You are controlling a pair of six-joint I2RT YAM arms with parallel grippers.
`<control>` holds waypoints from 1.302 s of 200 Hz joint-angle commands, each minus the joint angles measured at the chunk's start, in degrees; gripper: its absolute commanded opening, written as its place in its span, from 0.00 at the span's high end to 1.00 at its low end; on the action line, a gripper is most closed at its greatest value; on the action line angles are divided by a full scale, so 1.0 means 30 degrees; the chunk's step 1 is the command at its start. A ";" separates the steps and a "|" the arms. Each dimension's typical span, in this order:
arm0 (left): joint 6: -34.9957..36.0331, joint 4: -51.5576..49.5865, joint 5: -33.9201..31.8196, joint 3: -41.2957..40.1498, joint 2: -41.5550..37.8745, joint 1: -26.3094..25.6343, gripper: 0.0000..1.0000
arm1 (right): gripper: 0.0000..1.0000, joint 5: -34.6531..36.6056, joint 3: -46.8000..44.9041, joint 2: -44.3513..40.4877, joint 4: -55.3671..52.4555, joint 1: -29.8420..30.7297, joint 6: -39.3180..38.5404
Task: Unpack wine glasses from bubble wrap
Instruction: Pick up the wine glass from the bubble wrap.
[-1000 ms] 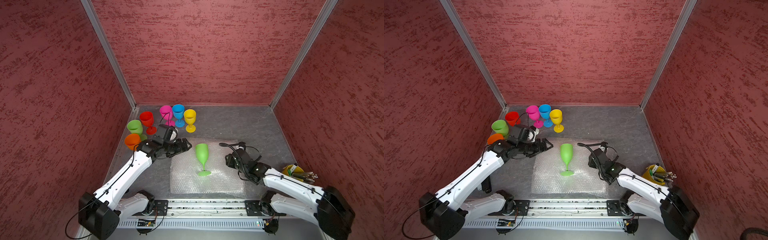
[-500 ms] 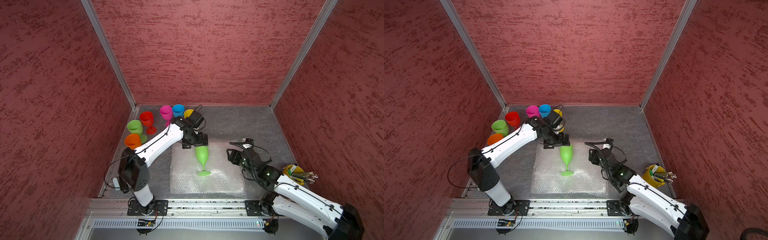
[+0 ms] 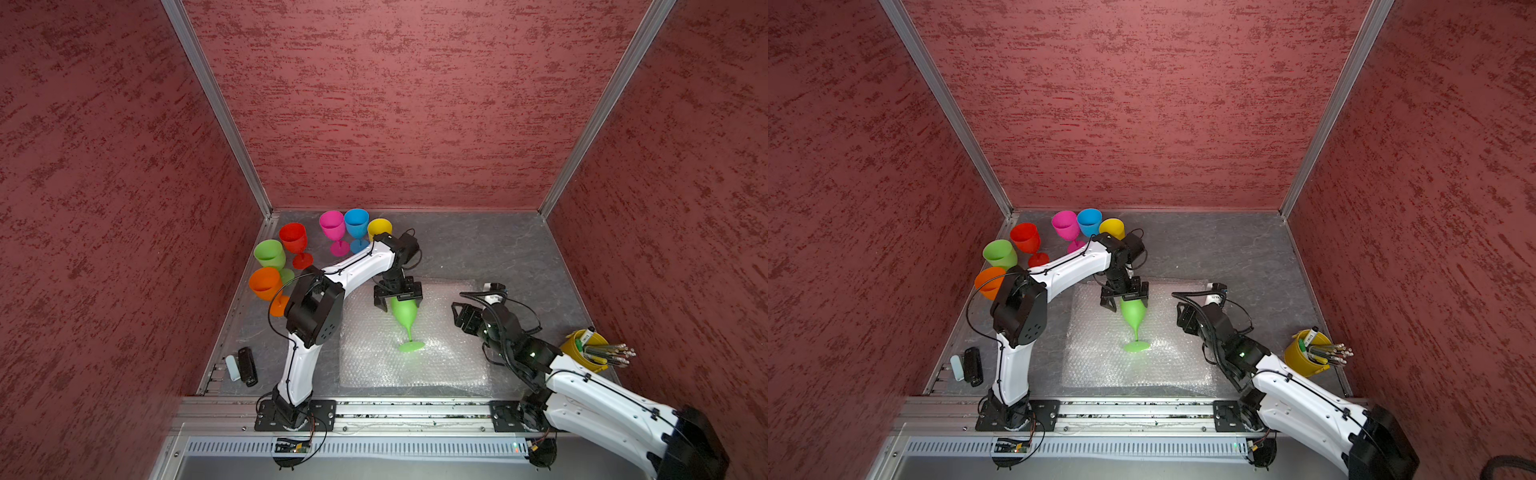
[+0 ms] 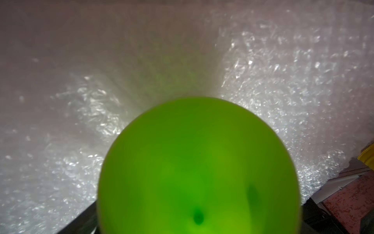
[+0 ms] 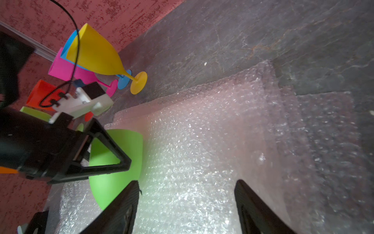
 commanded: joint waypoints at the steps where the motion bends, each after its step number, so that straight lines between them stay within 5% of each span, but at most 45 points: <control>1: 0.0096 0.0002 0.0262 0.0860 0.0900 0.0332 0.00 | 0.23 -0.0694 -0.0271 -0.0274 0.1538 -0.0035 -0.0139; 110: 0.0245 0.0410 -0.0413 0.0358 -0.0150 0.1071 0.18 | 0.26 -0.1382 -0.0924 -0.1416 0.1452 -0.0027 0.0073; 151: 0.0085 0.0749 -0.1961 -0.0804 -0.3434 0.0857 0.18 | 0.26 -0.1137 -0.0787 -0.2082 0.0861 -0.0033 0.0125; 182: 0.0312 0.1461 -0.5838 -0.1625 -0.6587 0.0267 0.17 | 0.27 -0.0978 -0.0362 -0.2430 0.0100 -0.0041 -0.0164; 260: 0.3308 1.2853 -1.0676 -1.0510 -1.6646 0.0582 0.33 | 0.26 -0.0572 0.0365 -0.2154 -0.0034 -0.0032 -0.1029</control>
